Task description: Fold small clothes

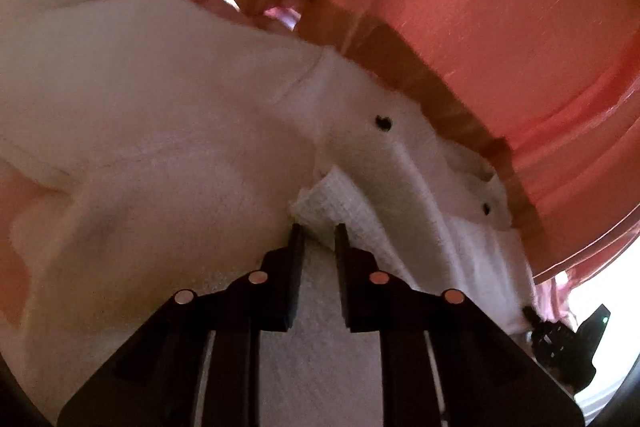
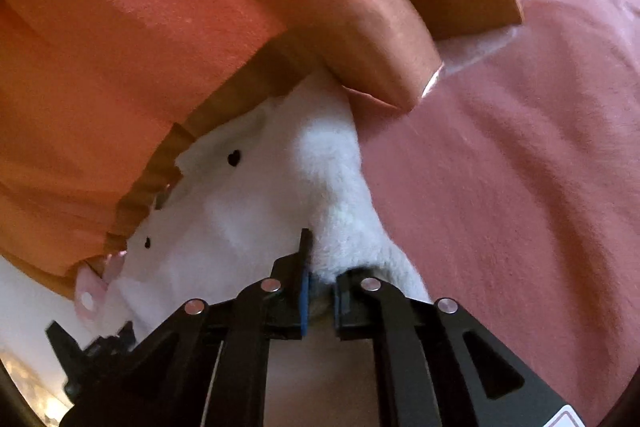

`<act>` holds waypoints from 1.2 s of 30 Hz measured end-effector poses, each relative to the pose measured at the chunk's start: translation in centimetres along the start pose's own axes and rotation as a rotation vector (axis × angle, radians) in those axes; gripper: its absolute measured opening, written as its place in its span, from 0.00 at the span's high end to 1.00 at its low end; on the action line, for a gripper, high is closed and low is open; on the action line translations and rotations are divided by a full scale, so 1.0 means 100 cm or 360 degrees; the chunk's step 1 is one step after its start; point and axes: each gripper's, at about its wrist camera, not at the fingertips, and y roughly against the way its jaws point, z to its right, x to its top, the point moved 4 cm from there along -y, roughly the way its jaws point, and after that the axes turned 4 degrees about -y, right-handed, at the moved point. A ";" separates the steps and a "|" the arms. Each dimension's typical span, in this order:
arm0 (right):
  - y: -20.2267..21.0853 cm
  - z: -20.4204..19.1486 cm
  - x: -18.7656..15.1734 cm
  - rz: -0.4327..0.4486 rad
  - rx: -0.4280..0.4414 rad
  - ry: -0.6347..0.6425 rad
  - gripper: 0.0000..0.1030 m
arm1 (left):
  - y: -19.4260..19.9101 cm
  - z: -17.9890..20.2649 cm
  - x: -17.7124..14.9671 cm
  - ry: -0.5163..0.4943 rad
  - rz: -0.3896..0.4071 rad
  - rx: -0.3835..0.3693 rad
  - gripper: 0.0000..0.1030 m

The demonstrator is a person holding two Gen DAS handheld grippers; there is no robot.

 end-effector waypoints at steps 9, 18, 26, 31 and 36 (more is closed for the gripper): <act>0.037 -0.025 -0.004 0.0233 -0.0091 0.0204 0.64 | -0.001 -0.012 0.007 0.0421 0.0034 -0.0157 0.08; 0.012 -0.040 0.002 0.0161 0.0011 0.0317 0.63 | -0.022 0.040 0.027 0.0071 -0.0004 -0.0258 0.91; -0.031 -0.020 -0.007 -0.0026 -0.0056 0.0356 0.89 | 0.010 -0.016 0.030 0.0121 0.0085 0.0030 0.93; 0.001 -0.029 0.009 0.0096 -0.0024 0.0327 0.87 | -0.003 -0.030 0.008 0.0141 -0.0024 0.0111 0.93; -0.017 -0.033 -0.004 -0.0005 -0.0202 0.0396 0.81 | 0.026 -0.039 -0.002 0.0258 0.0011 0.0008 0.72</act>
